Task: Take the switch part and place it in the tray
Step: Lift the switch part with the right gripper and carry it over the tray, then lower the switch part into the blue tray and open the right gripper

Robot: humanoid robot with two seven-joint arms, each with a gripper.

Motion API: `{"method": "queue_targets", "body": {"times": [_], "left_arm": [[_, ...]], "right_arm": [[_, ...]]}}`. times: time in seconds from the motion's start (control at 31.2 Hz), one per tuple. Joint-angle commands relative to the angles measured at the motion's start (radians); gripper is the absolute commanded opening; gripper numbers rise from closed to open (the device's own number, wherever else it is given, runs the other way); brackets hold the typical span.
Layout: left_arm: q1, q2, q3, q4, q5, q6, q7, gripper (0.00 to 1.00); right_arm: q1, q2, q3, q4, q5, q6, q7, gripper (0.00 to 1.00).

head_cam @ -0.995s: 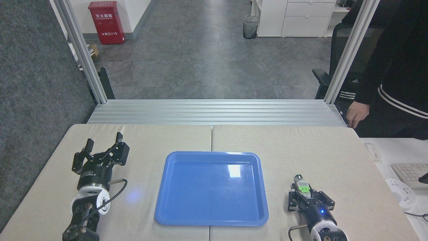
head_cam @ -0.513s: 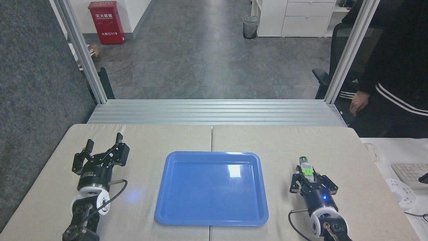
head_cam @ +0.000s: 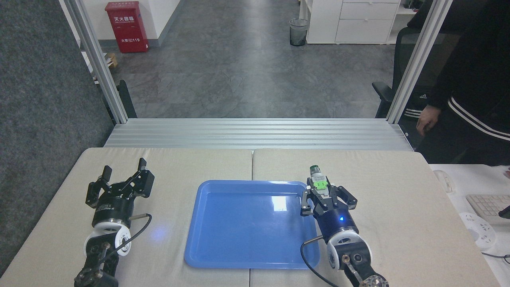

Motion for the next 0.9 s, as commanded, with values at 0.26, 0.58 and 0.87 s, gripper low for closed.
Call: {"method": "queue_targets", "body": {"times": [0.26, 0.58, 0.87], "left_arm": [[0.0, -0.001, 0.0, -0.003, 0.001, 0.0, -0.001, 1.0], [-0.001, 0.0, 0.0, -0.001, 0.001, 0.0, -0.001, 1.0], [-0.003, 0.002, 0.0, -0.001, 0.001, 0.0, -0.001, 1.0]], "right_arm": [[0.048, 0.203, 0.267, 0.042, 0.052, -0.016, 0.203, 0.01], [0.055, 0.203, 0.257, 0.062, 0.062, -0.001, 0.267, 0.39], [0.019, 0.206, 0.113, 0.06, 0.037, 0.04, 0.238, 0.97]]}}
